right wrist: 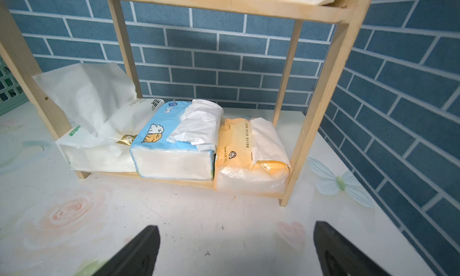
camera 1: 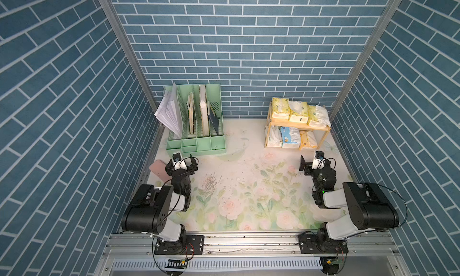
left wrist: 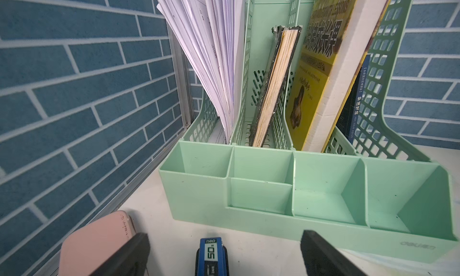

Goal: Remove the tissue boxes from the shelf
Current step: Move the shelf to the center of the board.

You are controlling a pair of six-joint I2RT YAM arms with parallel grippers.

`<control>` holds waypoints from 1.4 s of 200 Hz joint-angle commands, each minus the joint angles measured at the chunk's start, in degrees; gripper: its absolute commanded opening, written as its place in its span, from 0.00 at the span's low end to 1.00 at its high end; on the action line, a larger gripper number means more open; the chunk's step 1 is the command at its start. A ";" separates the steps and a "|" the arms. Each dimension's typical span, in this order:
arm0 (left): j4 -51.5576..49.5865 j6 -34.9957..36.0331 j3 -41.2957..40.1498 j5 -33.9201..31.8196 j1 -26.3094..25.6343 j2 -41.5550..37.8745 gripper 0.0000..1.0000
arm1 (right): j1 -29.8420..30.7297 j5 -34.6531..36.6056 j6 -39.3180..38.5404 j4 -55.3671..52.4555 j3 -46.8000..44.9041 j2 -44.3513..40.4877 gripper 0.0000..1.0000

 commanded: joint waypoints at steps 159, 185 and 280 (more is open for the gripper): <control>-37.07 1.50 18.27 4.29 -2.36 -15.14 1.00 | 0.02 -0.32 5.69 -21.82 1.38 -21.30 1.00; -39.42 0.64 20.61 1.00 -7.80 -21.90 1.00 | 0.03 -0.28 11.08 -33.75 0.92 -35.48 1.00; -52.12 -14.33 45.26 12.19 -25.53 -10.13 0.99 | -10.76 -10.01 22.72 -51.93 13.30 -39.66 1.00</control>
